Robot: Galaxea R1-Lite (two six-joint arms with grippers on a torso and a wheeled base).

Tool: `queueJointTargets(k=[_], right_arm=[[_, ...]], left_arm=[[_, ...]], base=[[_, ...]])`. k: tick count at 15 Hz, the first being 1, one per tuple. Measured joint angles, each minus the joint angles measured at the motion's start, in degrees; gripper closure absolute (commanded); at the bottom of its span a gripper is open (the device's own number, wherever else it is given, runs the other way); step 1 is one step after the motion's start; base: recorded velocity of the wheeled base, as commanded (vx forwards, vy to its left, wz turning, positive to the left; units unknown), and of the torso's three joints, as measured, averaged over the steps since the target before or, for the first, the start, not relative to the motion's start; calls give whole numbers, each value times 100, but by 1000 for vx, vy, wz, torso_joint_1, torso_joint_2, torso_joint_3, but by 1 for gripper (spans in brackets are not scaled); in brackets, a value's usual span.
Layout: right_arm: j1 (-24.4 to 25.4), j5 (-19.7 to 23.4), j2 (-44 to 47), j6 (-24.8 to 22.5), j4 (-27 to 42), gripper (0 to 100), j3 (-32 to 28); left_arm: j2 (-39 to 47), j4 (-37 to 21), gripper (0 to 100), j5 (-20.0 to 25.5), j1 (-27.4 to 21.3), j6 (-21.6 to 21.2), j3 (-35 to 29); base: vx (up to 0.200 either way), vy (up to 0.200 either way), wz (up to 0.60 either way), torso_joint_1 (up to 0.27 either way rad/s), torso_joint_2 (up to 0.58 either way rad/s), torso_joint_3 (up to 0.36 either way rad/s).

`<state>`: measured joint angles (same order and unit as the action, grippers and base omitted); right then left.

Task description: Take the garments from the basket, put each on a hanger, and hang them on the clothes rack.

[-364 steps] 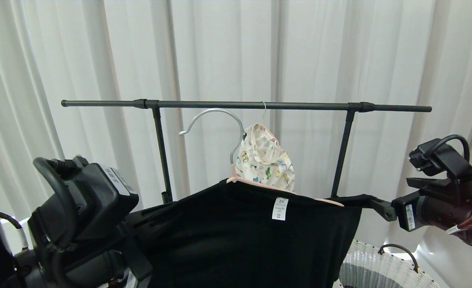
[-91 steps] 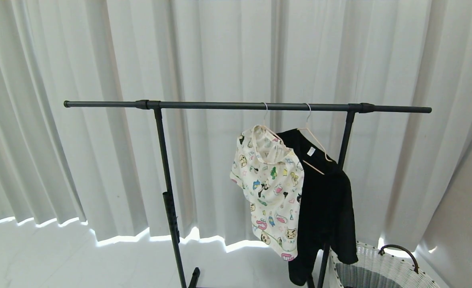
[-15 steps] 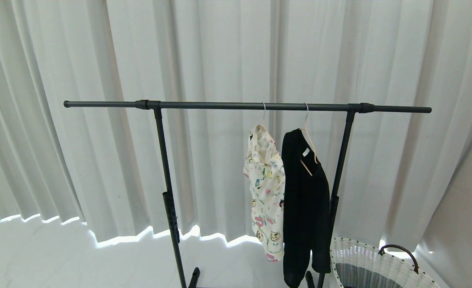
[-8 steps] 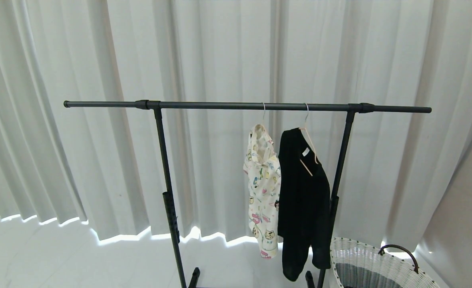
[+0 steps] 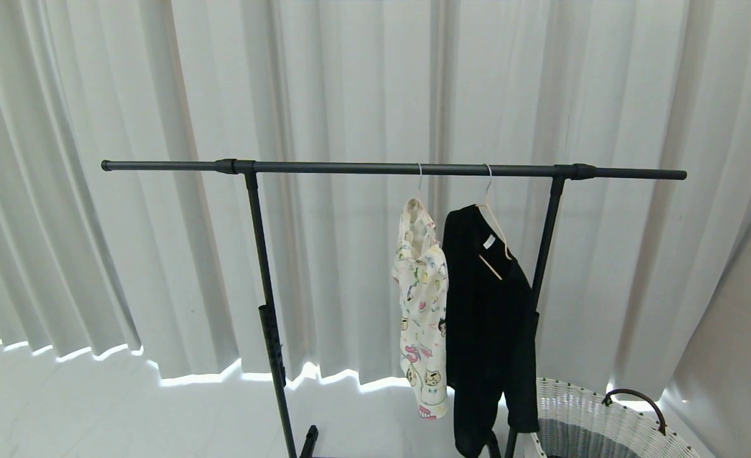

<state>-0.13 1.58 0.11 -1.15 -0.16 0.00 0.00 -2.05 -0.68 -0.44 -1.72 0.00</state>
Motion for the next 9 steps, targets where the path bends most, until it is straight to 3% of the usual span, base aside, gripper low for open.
queueJointTargets(k=[9], right_arm=[[-7,2,0,-5,0,0,0]], left_arm=[[0,-2,0,0,0,2,0]], base=[[0,0,0,0,0,0]])
